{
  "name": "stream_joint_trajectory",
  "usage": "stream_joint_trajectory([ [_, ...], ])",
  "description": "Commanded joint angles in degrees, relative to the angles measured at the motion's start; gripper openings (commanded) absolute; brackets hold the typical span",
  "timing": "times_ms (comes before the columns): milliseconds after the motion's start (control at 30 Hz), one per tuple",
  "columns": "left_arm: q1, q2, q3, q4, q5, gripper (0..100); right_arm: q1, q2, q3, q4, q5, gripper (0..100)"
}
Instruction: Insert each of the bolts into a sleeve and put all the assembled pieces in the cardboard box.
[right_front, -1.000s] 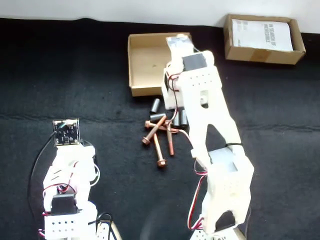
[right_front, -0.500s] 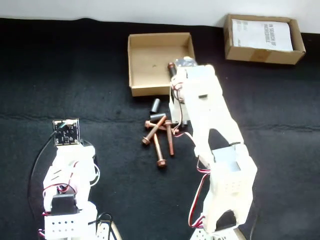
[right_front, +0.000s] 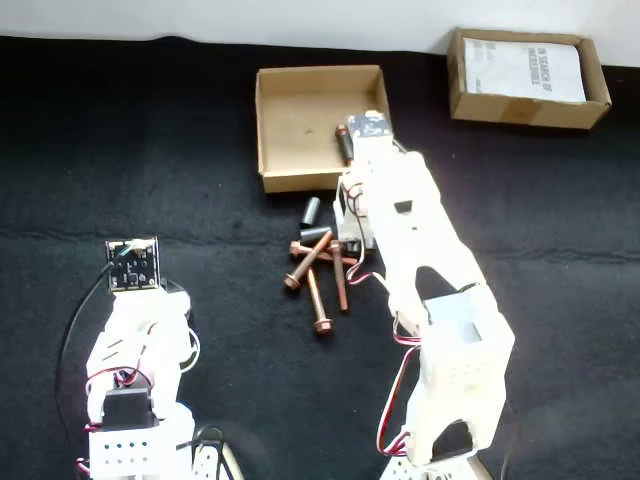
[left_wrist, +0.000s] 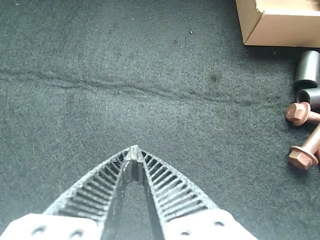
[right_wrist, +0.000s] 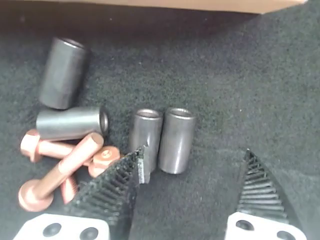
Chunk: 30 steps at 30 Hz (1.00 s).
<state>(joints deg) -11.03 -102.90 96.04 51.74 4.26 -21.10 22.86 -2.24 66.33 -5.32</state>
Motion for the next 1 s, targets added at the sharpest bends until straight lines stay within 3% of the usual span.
stream_joint_trajectory([
  [0, -0.57, 0.22, 1.19, -0.88, -0.26, 1, 0.92, -3.74, 1.45, -3.03, 0.44, 26.7],
  [633, -0.57, 0.22, 1.19, -1.05, -0.26, 1, 0.84, 4.97, 1.27, -6.81, 0.53, 26.2],
  [700, -0.57, 0.22, 1.19, -1.05, -0.26, 1, 0.84, 5.23, 1.27, -6.81, 0.53, 21.7],
  [833, -0.57, 0.22, 1.19, -1.05, -0.26, 1, 0.84, 5.32, 1.27, -6.81, 0.53, 1.9],
  [967, -0.66, 0.22, 1.19, -1.05, -0.26, 1, 0.92, 5.23, 1.71, -6.55, 0.53, 2.2],
])
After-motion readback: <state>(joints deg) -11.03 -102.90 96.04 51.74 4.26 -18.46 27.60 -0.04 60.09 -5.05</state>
